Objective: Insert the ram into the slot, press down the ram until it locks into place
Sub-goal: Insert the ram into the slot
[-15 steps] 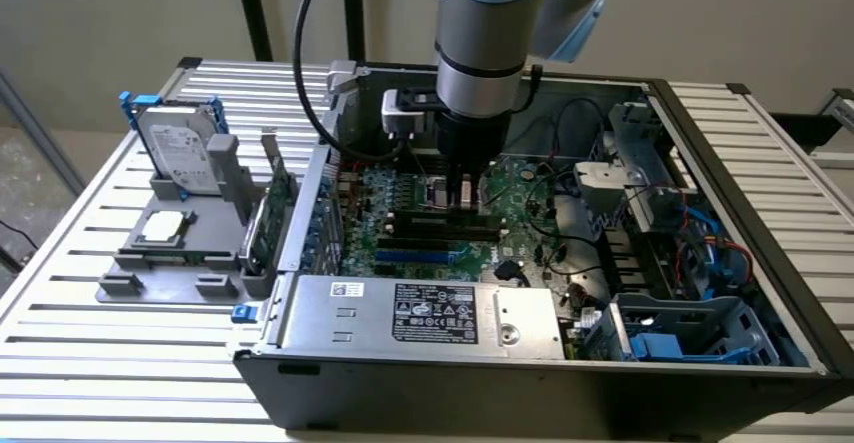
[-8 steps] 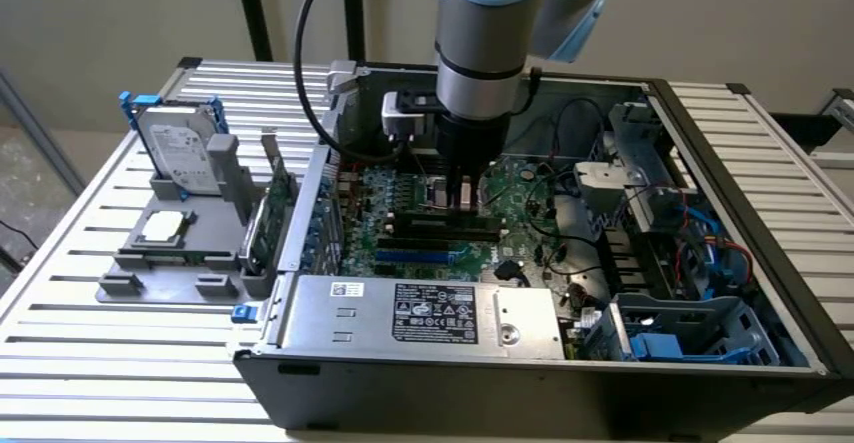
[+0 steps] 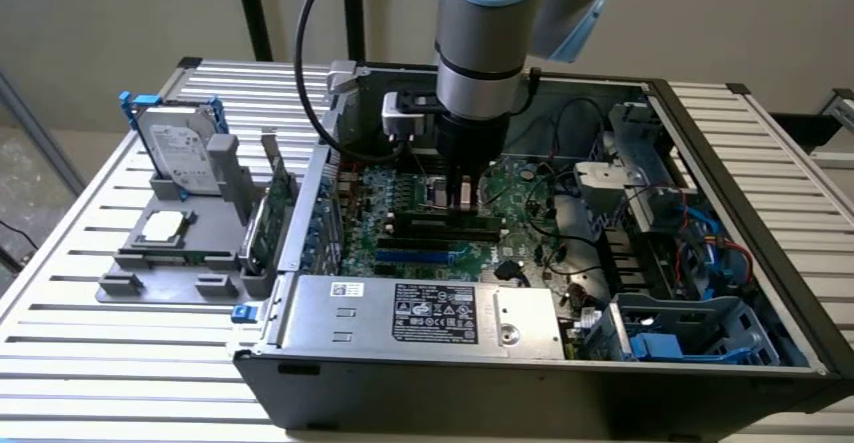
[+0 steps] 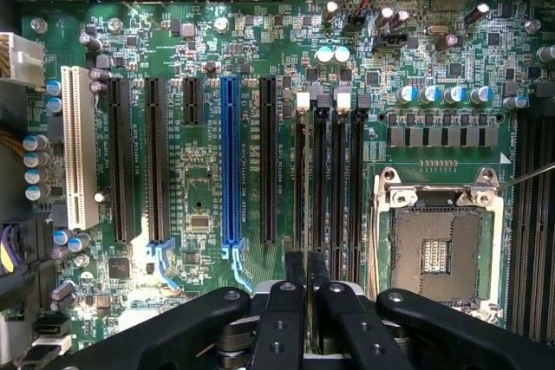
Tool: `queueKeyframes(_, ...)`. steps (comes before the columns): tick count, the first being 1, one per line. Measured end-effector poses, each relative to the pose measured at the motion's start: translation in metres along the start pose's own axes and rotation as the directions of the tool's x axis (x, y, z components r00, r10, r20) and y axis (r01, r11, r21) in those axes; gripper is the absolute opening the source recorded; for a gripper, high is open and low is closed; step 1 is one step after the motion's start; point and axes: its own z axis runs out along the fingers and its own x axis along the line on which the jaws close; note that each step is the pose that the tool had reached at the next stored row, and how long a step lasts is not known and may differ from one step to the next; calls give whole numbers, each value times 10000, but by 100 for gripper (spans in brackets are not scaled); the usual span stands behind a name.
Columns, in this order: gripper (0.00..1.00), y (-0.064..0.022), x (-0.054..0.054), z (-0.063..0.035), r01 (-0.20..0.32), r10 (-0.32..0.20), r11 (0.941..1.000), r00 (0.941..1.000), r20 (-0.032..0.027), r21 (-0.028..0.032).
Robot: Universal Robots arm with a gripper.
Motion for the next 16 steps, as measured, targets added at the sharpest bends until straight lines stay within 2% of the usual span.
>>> queueKeyframes(7,13,0,-1,10,-1,1,10000,10000,-18,1)
queueKeyframes(16,13,0,-5,35,-2,2,10000,10000,-82,3)
